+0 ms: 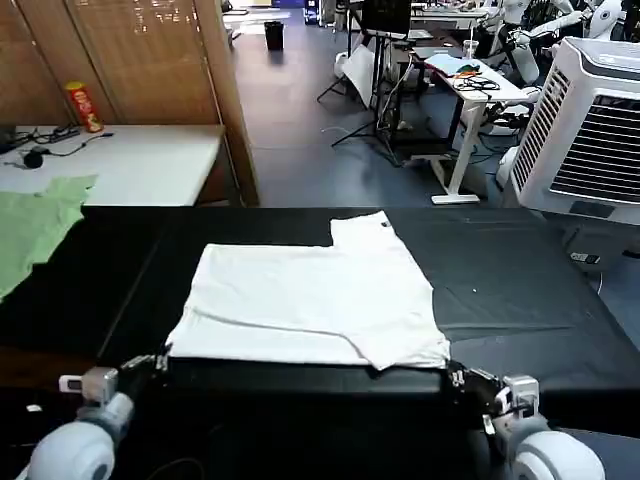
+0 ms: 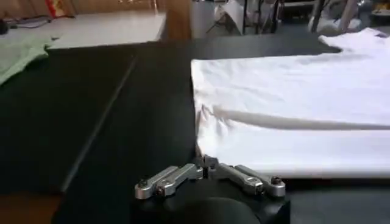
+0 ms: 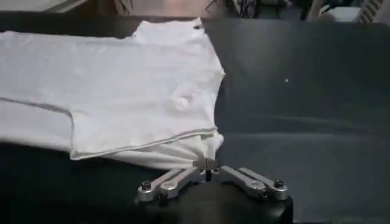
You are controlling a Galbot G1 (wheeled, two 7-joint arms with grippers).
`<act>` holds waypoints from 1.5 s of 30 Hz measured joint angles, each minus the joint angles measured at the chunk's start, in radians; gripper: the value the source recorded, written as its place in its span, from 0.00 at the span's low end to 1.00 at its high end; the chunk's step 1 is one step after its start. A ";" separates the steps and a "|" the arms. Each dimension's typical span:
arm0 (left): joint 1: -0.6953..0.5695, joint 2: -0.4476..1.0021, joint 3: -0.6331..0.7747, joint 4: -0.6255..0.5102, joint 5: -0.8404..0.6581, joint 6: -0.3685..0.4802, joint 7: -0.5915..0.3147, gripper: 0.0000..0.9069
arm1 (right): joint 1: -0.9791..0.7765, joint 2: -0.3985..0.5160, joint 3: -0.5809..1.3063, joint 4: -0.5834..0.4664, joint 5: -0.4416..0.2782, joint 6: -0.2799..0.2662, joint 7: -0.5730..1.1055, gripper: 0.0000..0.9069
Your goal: Fold and organize the clothes.
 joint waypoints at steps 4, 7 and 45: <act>0.039 0.002 -0.029 -0.039 -0.012 0.041 -0.038 0.97 | 0.044 -0.011 0.030 0.006 0.015 0.020 -0.023 0.97; 0.049 -0.001 -0.056 -0.068 -0.028 0.046 -0.028 0.97 | 0.155 -0.020 0.021 -0.048 0.007 0.054 -0.024 0.97; -1.163 -0.171 0.468 0.947 -0.018 0.121 0.256 0.97 | 1.311 0.216 -0.593 -1.343 -0.007 0.182 -0.015 0.97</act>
